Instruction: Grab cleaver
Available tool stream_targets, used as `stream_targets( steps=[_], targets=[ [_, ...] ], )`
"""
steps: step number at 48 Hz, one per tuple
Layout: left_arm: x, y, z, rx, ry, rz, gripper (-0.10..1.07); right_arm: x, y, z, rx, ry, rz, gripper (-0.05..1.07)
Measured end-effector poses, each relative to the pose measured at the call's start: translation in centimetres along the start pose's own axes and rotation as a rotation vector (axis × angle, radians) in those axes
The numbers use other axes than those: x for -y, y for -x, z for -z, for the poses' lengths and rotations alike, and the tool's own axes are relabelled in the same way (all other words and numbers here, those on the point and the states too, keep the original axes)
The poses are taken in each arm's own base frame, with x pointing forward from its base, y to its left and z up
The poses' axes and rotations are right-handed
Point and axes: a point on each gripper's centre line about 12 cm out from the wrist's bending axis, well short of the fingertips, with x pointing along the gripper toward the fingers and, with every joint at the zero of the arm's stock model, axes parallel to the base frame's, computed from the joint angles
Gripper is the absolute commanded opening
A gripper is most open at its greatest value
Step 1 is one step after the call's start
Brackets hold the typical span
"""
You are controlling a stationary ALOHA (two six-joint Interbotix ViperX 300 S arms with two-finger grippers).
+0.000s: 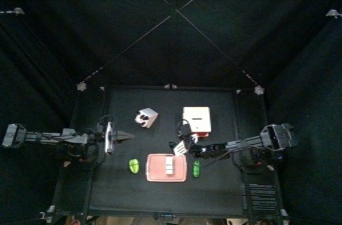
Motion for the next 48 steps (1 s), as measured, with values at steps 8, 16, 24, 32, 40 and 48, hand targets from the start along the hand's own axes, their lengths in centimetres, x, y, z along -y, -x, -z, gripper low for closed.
stream_targets(
  steps=[8, 16, 24, 32, 40, 48],
  targets=[
    [0.0, 0.1, 0.2, -0.005, 0.009, -0.002, -0.02, 0.6, -0.7, -0.7, 0.032, 0.075, -0.046, 0.94],
    [-0.4, 0.2, 0.6, -0.015, 0.072, -0.032, 0.01, 1.1, -1.0, -1.2, 0.077, 0.164, -0.051, 0.94],
    [-0.9, 0.2, 0.9, -0.032, 0.175, -0.078, 0.24, 2.0, -0.7, -2.4, 0.143, 0.238, -0.03, 0.94],
    [-1.0, 0.0, 0.7, -0.065, 0.236, -0.093, 0.56, 3.2, 0.0, -3.3, 0.193, 0.279, -0.004, 0.94],
    [-0.3, -0.9, -1.0, -0.114, 0.266, -0.066, 0.73, 4.7, 0.4, -2.6, 0.188, 0.302, 0.02, 0.94],
    [0.4, -2.1, -3.3, -0.174, 0.276, -0.041, 0.73, 5.4, 1.4, -2.8, 0.208, 0.29, 0.032, 0.94]
  ],
)
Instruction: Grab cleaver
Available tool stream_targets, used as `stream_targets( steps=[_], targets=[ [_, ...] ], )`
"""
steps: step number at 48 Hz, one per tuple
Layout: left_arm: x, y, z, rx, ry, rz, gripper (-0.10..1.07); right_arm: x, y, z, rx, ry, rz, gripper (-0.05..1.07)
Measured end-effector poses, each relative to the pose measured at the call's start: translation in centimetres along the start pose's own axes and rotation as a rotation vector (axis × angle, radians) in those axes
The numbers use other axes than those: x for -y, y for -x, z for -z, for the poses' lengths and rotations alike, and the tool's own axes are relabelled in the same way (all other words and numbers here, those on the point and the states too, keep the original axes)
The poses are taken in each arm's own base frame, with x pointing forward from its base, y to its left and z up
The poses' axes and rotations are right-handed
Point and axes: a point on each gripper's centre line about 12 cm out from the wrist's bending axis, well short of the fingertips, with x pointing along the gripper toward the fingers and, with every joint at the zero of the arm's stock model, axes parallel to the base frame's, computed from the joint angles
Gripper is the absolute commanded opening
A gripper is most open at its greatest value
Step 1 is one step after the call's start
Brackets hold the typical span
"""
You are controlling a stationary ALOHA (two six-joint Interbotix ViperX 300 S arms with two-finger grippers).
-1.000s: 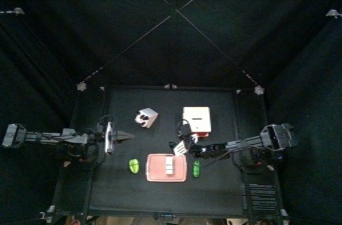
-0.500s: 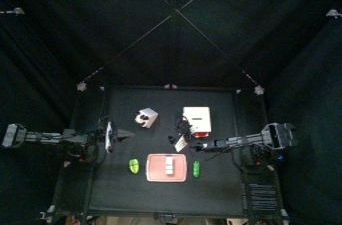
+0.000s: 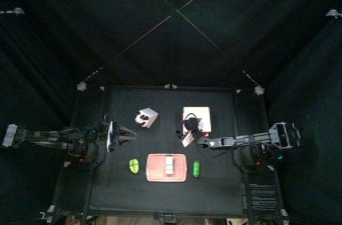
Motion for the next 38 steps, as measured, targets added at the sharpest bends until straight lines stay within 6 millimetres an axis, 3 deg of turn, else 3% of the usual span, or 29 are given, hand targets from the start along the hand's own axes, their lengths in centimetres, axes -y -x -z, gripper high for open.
stream_targets(
  steps=[8, 19, 29, 38],
  targets=[
    [-0.2, -1.0, -1.7, -0.085, -0.011, -0.044, 0.73, 0.3, 0.2, 0.0, 0.008, 0.006, 0.007, 0.94],
    [-2.6, -1.1, -2.8, -0.207, -0.031, -0.179, 0.73, 0.7, 0.4, -0.4, 0.044, 0.035, 0.058, 0.94],
    [-5.1, -0.8, -2.9, -0.227, -0.035, -0.288, 0.73, 0.9, 0.6, -0.4, 0.056, 0.037, 0.087, 0.94],
    [-7.5, -1.5, -1.6, -0.317, -0.043, -0.375, 0.73, 0.8, 0.7, -0.3, 0.049, 0.031, 0.089, 0.94]
  ],
)
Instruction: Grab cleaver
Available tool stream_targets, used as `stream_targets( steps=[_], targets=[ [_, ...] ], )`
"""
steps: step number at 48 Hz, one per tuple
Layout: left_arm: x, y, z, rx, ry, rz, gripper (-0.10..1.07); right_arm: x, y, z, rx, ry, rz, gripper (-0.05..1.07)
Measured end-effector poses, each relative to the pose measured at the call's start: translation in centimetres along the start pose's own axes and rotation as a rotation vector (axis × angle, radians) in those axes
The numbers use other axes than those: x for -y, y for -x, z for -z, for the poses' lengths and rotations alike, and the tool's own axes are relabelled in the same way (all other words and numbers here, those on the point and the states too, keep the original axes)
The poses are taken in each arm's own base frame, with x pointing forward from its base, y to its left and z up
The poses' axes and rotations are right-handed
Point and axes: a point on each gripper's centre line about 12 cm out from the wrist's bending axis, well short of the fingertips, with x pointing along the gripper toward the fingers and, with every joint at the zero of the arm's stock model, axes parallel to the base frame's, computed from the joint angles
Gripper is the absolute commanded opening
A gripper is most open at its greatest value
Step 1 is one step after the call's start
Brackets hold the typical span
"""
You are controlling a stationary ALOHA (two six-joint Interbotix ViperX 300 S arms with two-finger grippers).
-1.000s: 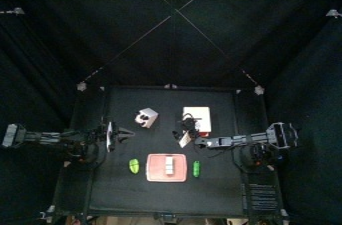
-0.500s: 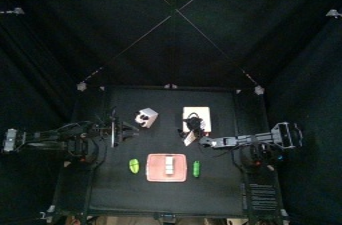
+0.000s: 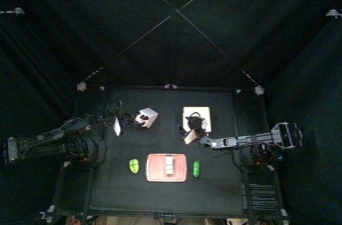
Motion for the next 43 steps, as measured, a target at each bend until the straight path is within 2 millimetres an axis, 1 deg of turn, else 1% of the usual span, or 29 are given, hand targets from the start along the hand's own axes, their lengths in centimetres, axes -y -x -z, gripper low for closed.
stream_targets(
  steps=[8, 12, 19, 25, 31, 38, 43],
  targets=[
    [-1.6, -1.0, 0.4, -0.089, 0.007, -0.079, 0.73, 0.0, 0.0, 0.1, -0.005, -0.003, 0.0, 0.94],
    [-2.1, -0.9, 0.1, -0.113, -0.006, -0.115, 0.73, 0.0, 0.0, 0.1, -0.007, -0.006, 0.003, 0.94],
    [-2.7, -0.2, -0.9, -0.13, -0.016, -0.195, 0.73, 0.1, 0.0, 0.2, -0.01, -0.008, 0.005, 0.94],
    [-3.2, -0.1, -0.7, -0.15, 0.015, -0.268, 0.73, 0.1, 0.0, 0.2, -0.012, -0.012, 0.009, 0.94],
    [-3.0, -0.5, -0.2, -0.158, -0.014, -0.311, 0.73, 0.1, 0.0, 0.2, -0.014, -0.015, 0.008, 0.94],
    [-1.9, -0.6, 0.1, -0.132, 0.004, -0.319, 0.73, 0.2, 0.0, 0.3, -0.015, -0.016, 0.011, 0.94],
    [-1.8, -0.9, 0.5, -0.124, 0.03, -0.342, 0.73, 0.2, 0.0, 0.3, -0.015, -0.016, 0.011, 0.94]
  ],
)
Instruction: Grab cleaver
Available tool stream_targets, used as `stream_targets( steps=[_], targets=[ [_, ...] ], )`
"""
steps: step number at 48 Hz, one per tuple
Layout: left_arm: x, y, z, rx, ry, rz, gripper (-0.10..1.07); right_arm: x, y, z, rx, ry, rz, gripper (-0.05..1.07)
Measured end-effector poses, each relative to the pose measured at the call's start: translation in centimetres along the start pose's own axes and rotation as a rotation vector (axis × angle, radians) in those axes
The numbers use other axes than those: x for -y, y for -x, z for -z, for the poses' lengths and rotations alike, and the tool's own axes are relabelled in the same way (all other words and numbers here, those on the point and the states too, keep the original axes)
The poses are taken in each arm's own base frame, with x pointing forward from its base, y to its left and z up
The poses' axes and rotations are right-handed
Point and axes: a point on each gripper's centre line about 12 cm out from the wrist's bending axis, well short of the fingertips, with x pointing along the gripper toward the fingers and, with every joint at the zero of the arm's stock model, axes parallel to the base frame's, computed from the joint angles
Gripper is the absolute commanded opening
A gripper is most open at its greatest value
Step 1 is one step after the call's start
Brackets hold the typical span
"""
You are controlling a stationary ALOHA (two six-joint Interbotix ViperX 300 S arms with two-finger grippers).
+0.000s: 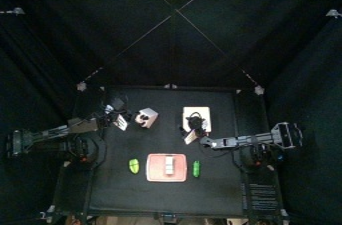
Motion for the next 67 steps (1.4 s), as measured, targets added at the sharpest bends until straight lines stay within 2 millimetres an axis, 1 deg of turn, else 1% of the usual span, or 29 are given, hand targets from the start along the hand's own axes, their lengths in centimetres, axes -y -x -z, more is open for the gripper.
stream_targets(
  steps=[6, 10, 25, 41, 53, 61, 67],
  targets=[
    [-0.3, -0.9, 0.9, -0.016, -0.013, -0.054, 0.73, 0.0, 0.0, 0.0, 0.0, -0.001, 0.001, 0.94],
    [-0.3, -1.3, 1.1, -0.015, -0.009, -0.073, 0.73, 0.0, 0.0, 0.0, 0.0, -0.001, 0.001, 0.94],
    [-0.2, -2.1, 1.4, -0.021, 0.002, -0.088, 0.73, 0.1, -0.1, 0.0, 0.0, -0.002, 0.004, 0.94],
    [0.4, -3.5, 1.8, -0.041, -0.027, -0.079, 0.73, 0.2, -0.1, 0.0, -0.001, -0.001, 0.005, 0.94],
    [0.5, -3.8, 1.8, -0.04, -0.037, -0.08, 0.73, 0.2, -0.1, 0.0, -0.001, -0.002, 0.006, 0.94],
    [0.1, -4.1, 1.7, -0.042, -0.027, -0.092, 0.73, 0.2, -0.1, 0.0, -0.001, -0.001, 0.005, 0.94],
    [0.3, -4.4, 1.7, -0.036, -0.031, -0.075, 0.73, 0.2, -0.1, 0.0, -0.001, -0.002, 0.006, 0.94]
  ],
)
